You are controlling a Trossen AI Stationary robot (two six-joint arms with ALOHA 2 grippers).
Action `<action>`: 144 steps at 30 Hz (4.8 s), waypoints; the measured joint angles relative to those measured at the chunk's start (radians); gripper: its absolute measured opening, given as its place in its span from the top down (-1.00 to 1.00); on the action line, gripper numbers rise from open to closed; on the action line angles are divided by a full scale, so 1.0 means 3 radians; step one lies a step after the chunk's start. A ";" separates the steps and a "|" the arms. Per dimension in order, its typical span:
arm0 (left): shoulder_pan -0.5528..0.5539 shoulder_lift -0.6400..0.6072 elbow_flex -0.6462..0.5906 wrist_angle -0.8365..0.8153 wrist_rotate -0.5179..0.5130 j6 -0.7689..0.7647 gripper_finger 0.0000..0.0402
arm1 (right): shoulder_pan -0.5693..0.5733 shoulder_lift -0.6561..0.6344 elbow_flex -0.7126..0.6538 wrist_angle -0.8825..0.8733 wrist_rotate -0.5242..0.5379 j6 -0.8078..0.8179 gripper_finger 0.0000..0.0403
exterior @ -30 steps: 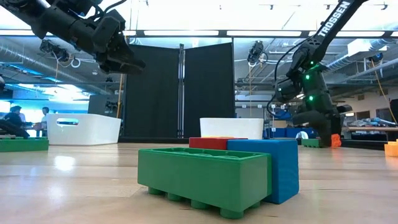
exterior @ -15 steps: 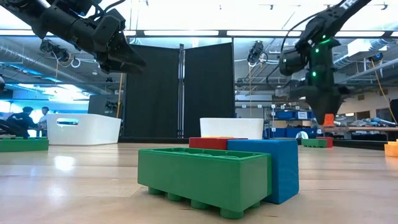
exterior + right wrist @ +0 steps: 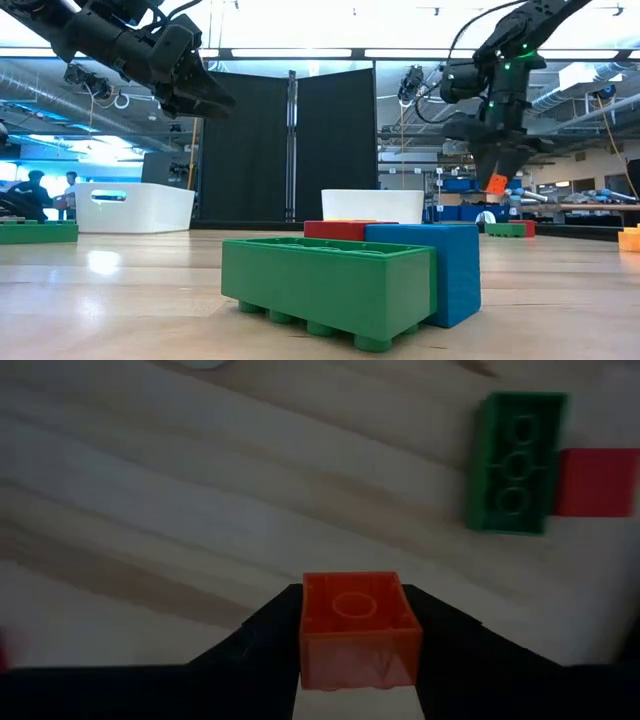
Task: Sort blocks by size
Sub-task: Put the orange 4 stud game piece into the bottom white bin
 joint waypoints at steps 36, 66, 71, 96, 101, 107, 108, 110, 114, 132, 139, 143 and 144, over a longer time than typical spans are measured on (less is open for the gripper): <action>0.0000 -0.0001 0.0000 0.0218 0.0130 0.0996 -0.49 | 0.1376 0.0000 0.0003 0.2404 -0.0225 0.1519 0.22; -0.0222 0.2099 0.0781 0.2775 0.0352 0.0933 -0.49 | 0.1624 0.0249 0.0005 0.3974 -0.0773 0.1157 0.22; -0.0220 0.2188 0.0869 0.2770 0.0377 0.0934 -0.49 | 0.1624 0.0264 0.0005 0.4069 -0.0862 0.1160 0.22; -0.0220 0.2183 0.0867 0.2777 0.0588 0.0973 0.29 | 0.1601 0.0263 -0.0001 0.4191 -0.0884 0.1181 0.21; -0.0220 0.2183 0.0867 0.2776 0.0570 0.0978 0.34 | 0.1601 0.0263 -0.0001 0.4197 -0.0855 0.1206 0.17; -0.0220 0.2182 0.0867 0.2789 0.0547 0.0895 0.37 | 0.1579 0.0263 -0.0001 0.4212 -0.0852 0.1141 0.03; -0.0220 0.2182 0.0867 0.2789 0.0542 0.0886 0.37 | 0.1579 0.0263 -0.0001 0.4214 -0.0852 0.1142 0.01; -0.0220 0.2182 0.0867 0.2787 0.0542 0.0843 0.37 | 0.1580 0.0263 -0.0001 0.4214 -0.0869 0.1146 -0.01; -0.0222 0.2182 0.0867 0.2787 0.0544 0.0830 0.37 | 0.1576 0.0263 -0.0001 0.4213 -0.0941 0.1145 -0.03; -0.0223 0.2055 0.0856 0.2696 0.0481 0.0853 0.37 | 0.1412 0.0261 0.0000 0.4205 -0.1380 0.1046 -0.44; -0.0223 0.1583 0.0858 0.1810 0.0450 0.0698 0.37 | 0.1396 0.0228 0.0005 0.3938 -0.1400 0.0727 -0.47; -0.0223 0.1279 0.0861 0.1250 0.0441 0.0423 0.37 | 0.1356 0.0201 0.0005 0.3791 -0.1393 0.0613 -0.46; -0.0223 0.1212 0.0861 0.1150 0.0440 0.0322 0.37 | 0.1343 0.0183 0.0005 0.3716 -0.1374 0.0566 -0.46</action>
